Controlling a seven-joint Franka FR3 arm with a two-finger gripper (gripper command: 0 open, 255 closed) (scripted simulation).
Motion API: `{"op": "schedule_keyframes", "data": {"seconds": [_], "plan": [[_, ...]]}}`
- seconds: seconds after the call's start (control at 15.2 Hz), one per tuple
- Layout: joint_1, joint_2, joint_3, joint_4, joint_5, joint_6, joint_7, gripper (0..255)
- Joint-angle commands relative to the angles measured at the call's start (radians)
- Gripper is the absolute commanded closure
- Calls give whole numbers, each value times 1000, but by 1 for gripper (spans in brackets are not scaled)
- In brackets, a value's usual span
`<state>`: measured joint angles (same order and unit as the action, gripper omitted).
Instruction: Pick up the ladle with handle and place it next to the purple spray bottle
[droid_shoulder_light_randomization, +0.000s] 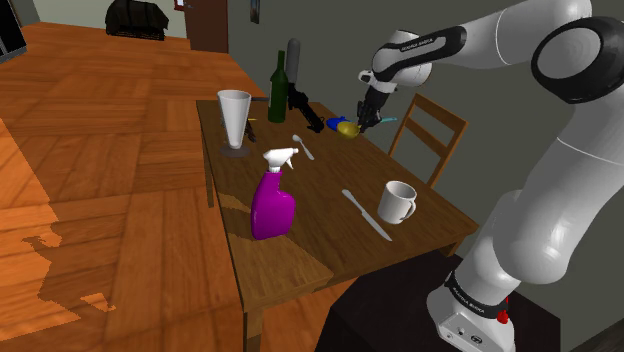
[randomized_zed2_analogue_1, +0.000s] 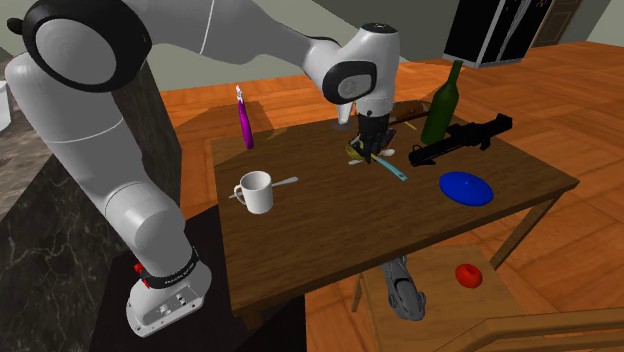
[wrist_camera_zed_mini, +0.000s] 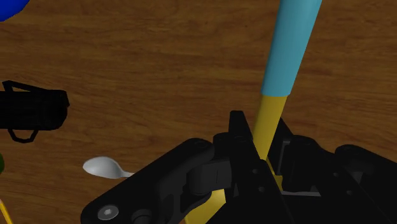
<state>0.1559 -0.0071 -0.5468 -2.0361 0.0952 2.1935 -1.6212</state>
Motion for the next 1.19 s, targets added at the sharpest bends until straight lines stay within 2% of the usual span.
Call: {"op": "schedule_keyframes", "data": {"seconds": [0.0,1.12], "plan": [[1,-12,1,19,-10,-29,8,255],[3,-47,6,214,-40,-252,41,255]]}}
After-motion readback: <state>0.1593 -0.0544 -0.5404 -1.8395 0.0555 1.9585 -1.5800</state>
